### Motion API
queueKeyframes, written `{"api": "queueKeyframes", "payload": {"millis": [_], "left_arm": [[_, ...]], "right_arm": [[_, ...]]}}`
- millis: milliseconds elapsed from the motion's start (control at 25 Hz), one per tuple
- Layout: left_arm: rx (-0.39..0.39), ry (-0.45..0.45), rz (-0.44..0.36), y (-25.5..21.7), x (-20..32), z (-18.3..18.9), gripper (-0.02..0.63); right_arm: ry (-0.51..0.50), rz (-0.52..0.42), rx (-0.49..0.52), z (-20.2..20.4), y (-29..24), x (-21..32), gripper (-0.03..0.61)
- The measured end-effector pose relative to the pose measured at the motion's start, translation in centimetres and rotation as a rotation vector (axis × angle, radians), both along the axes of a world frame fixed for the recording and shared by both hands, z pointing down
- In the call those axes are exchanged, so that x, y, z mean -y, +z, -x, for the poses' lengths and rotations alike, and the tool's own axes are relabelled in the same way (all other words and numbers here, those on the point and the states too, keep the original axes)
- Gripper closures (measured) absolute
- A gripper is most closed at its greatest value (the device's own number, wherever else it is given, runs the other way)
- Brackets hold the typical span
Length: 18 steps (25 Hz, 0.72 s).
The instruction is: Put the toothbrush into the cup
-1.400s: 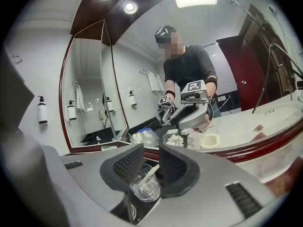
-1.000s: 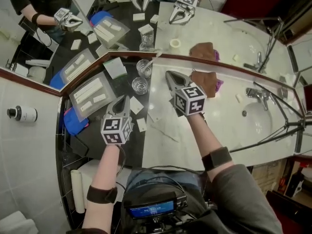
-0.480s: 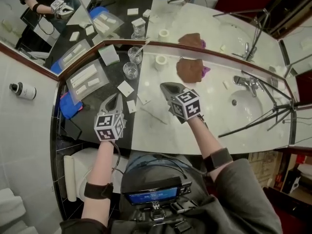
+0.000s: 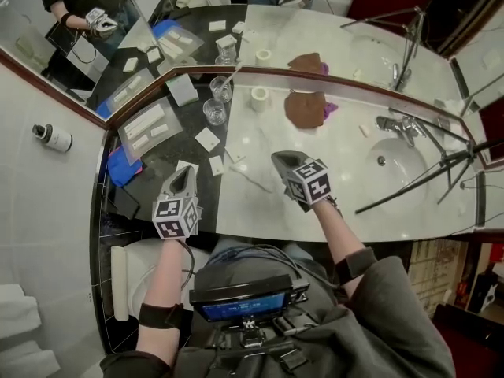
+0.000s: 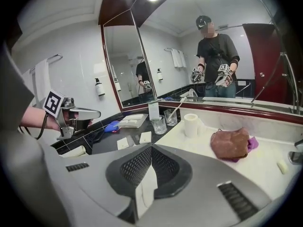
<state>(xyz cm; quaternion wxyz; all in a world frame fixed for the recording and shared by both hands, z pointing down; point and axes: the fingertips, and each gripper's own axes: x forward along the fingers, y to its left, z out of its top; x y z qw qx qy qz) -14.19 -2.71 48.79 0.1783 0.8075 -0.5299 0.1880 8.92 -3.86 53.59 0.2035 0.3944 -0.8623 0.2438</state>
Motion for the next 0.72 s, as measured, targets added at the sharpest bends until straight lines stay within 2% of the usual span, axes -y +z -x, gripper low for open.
{"api": "queueKeyframes", "payload": {"millis": [160,360,560,720], "left_arm": [[0.041,0.014,-0.002,0.5,-1.6,0.1,0.614],[0.028,-0.009,-0.008,0.7,-2.5,0.4,0.612],[0.007,-0.005,-0.019,0.6,-2.5,0.4,0.612],[-0.013,-0.004,-0.008,1.2,-2.5,0.6,0.612]], "right_arm": [[0.007,0.008,-0.005,-0.5,1.1,-1.3,0.566],[-0.011,0.019,-0.024,-0.2,1.5,-2.1,0.566],[-0.074,0.025,-0.085,1.0,2.9,-2.7,0.566],[-0.172,0.044,-0.167,3.5,3.8,-3.3,0.555]]}}
